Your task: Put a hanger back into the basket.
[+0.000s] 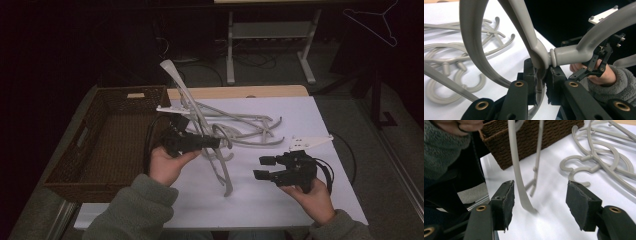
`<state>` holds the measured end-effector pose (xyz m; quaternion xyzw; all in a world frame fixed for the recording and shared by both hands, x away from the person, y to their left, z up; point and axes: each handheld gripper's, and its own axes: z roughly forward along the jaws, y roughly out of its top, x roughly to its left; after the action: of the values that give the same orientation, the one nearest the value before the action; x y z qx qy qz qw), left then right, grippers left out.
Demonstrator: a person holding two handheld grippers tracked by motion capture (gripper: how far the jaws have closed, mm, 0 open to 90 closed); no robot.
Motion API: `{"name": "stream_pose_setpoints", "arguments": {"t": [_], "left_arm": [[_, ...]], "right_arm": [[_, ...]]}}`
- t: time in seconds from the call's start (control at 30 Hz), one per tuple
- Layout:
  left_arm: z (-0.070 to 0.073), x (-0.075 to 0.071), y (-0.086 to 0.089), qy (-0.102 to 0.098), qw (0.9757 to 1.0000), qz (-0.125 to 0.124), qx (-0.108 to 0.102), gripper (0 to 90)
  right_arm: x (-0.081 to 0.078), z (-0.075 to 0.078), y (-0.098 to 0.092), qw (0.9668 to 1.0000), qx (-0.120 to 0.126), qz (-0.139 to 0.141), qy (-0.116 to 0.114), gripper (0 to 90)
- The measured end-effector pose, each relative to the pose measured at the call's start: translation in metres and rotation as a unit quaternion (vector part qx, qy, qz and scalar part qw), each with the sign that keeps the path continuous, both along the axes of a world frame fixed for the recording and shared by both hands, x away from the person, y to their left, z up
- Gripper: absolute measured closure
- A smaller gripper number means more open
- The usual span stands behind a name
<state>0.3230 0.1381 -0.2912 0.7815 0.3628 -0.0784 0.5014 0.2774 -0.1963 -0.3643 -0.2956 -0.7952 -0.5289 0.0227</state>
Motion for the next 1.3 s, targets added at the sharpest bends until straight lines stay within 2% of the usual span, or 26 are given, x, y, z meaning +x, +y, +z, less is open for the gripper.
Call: {"name": "stream_pose_setpoints", "arguments": {"t": [0.13, 0.23, 0.3, 0.5, 0.83, 1.3], "left_arm": [[-0.001, 0.006, 0.003, 0.017, 0.9998, -0.003, -0.010, 80.0], [-0.002, 0.009, 0.005, 0.024, 0.9996, -0.008, -0.009, 80.0], [-0.002, 0.011, 0.006, 0.037, 0.9992, -0.007, -0.014, 80.0], [-0.002, 0.018, 0.012, 0.061, 0.9980, -0.011, -0.014, 80.0], [0.002, 0.025, 0.023, 0.075, 0.9971, -0.007, -0.004, 80.0], [0.011, 0.029, 0.032, 0.071, 0.9974, 0.003, 0.012, 80.0]], "right_arm": [[0.001, -0.002, -0.004, 1.0000, -0.001, -0.005, 0.003, 38.3], [0.002, -0.003, -0.006, 1.0000, -0.002, -0.006, 0.002, 38.3], [0.002, -0.004, -0.006, 1.0000, -0.001, -0.007, 0.003, 37.8], [0.003, -0.005, -0.008, 1.0000, 0.000, -0.008, 0.005, 37.7], [0.005, -0.008, -0.010, 0.9999, -0.002, -0.009, 0.010, 37.1], [0.006, -0.010, -0.012, 0.9998, -0.003, -0.011, 0.017, 35.6]]}}
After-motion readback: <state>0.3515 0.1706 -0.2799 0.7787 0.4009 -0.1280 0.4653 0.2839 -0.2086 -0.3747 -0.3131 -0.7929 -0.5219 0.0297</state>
